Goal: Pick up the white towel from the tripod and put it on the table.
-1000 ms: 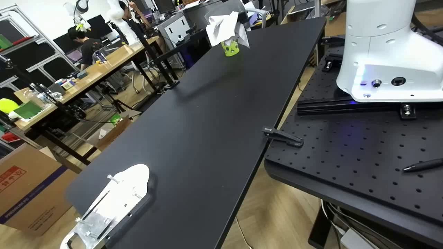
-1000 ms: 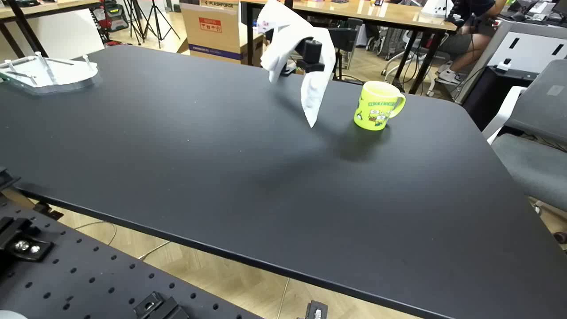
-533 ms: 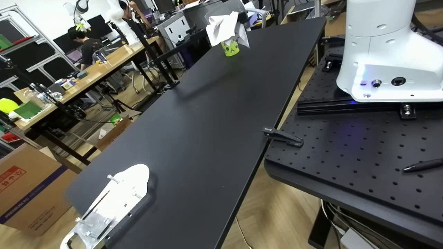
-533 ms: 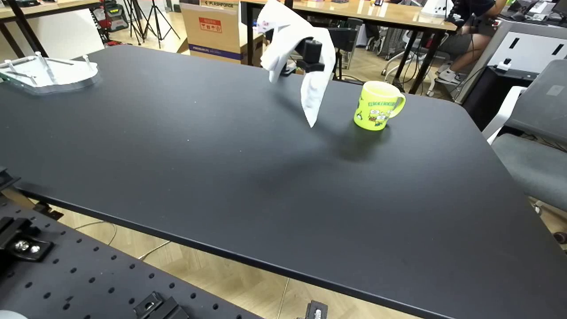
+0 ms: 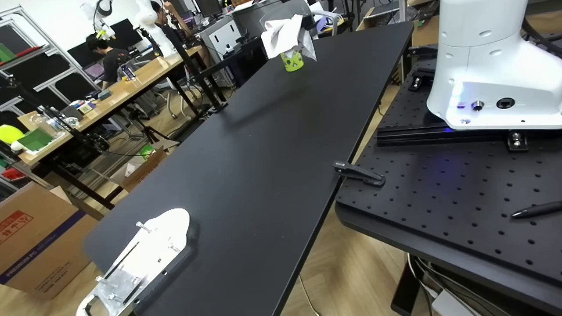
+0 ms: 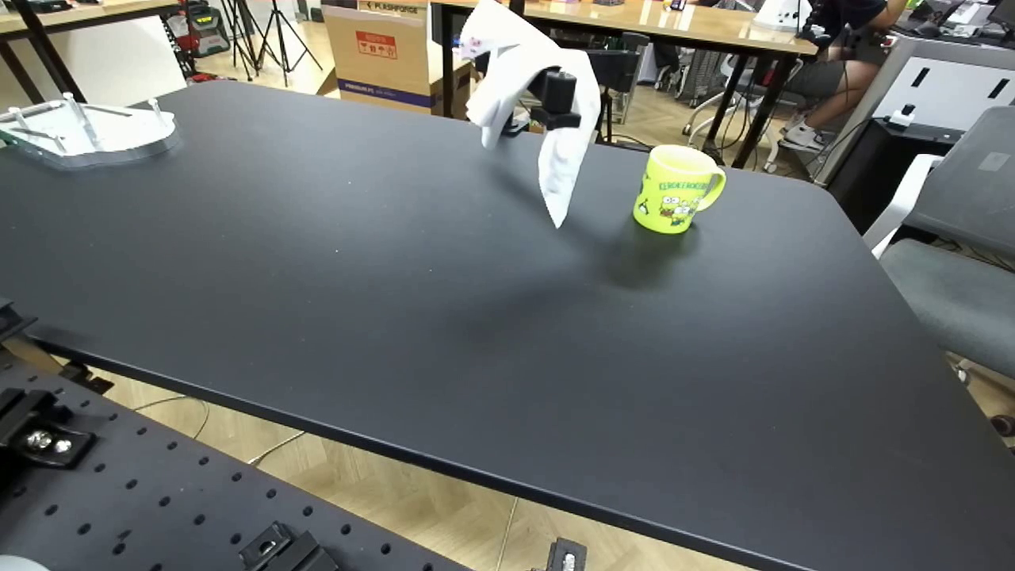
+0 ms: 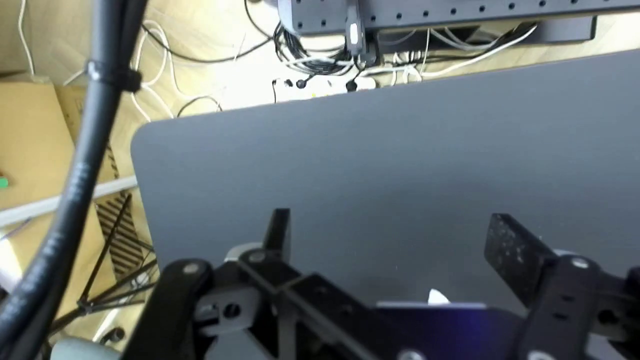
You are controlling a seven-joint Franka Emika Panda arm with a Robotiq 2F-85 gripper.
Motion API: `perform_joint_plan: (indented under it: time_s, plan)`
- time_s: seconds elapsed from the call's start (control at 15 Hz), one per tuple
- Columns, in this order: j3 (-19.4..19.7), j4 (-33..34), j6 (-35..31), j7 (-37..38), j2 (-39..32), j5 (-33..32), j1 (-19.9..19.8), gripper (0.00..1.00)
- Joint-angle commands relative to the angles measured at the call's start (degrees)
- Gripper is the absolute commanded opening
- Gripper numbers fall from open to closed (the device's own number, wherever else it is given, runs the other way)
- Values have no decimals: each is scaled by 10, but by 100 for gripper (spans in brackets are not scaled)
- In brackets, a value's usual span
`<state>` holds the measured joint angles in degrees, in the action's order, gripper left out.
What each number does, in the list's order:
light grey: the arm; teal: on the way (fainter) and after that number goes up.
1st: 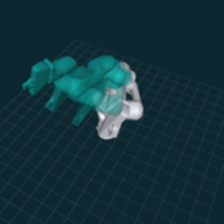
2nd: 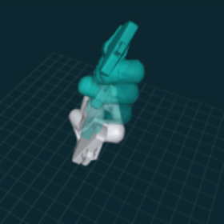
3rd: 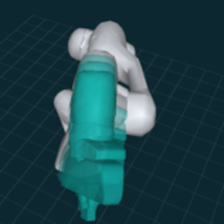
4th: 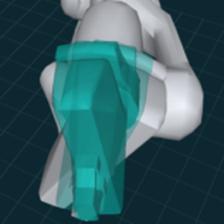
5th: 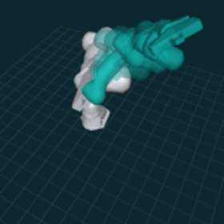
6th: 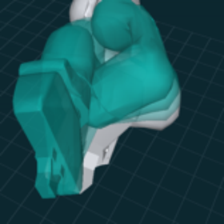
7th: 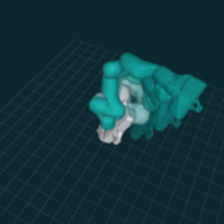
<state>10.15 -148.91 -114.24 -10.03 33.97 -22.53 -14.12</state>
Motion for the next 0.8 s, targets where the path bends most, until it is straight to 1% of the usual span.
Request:
perform_joint_plan:
  time_s: [0.0,0.13,0.27,0.47,0.73]
  plan:
    - [-26,-1,-135,49,-36,-8,30,100]
    - [-49,5,-223,75,-78,-5,41,100]
    - [-72,14,-280,97,-120,3,51,100]
    - [-97,29,-332,114,-176,3,60,100]
    - [-109,56,-358,107,-232,-7,64,100]
